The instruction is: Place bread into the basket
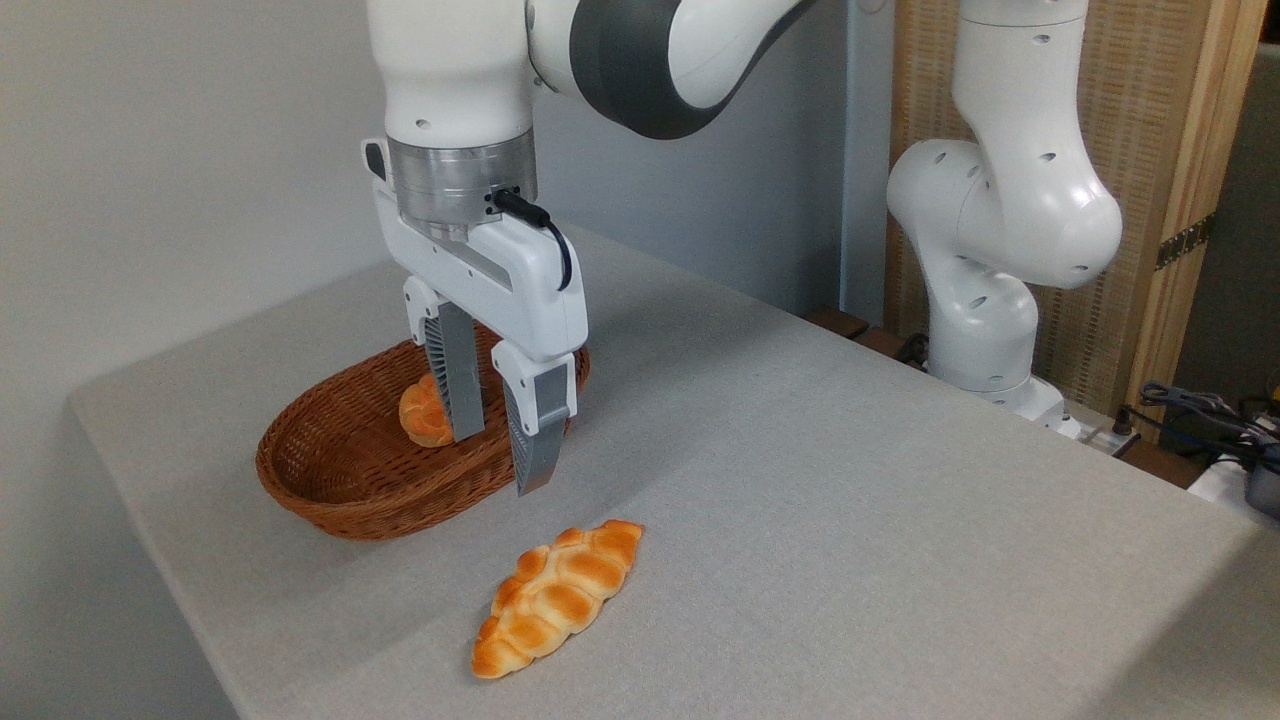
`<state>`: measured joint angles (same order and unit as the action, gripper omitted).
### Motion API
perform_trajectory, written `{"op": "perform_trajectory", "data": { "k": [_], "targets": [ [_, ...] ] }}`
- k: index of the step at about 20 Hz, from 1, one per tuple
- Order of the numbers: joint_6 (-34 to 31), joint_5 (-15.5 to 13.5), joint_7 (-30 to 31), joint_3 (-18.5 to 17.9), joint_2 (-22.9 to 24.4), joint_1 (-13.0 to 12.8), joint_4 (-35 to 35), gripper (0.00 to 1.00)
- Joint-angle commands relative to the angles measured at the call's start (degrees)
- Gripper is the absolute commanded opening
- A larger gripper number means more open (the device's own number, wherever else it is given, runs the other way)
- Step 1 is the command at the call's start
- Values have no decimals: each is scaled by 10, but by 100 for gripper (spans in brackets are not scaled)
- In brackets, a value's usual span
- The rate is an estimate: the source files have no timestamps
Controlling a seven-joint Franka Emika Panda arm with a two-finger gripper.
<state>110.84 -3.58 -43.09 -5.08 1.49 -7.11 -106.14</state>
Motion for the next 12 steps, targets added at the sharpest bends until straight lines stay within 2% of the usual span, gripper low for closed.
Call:
{"op": "perform_trajectory", "data": {
  "k": [1, 8, 12],
  "targets": [
    [-4, 8, 14, -5, 3, -6, -5, 100],
    [-3, 2, 40, -7, 1, 2, -44, 100],
    [9, 2, 36, -18, -24, 6, -45, 100]
  ]
}}
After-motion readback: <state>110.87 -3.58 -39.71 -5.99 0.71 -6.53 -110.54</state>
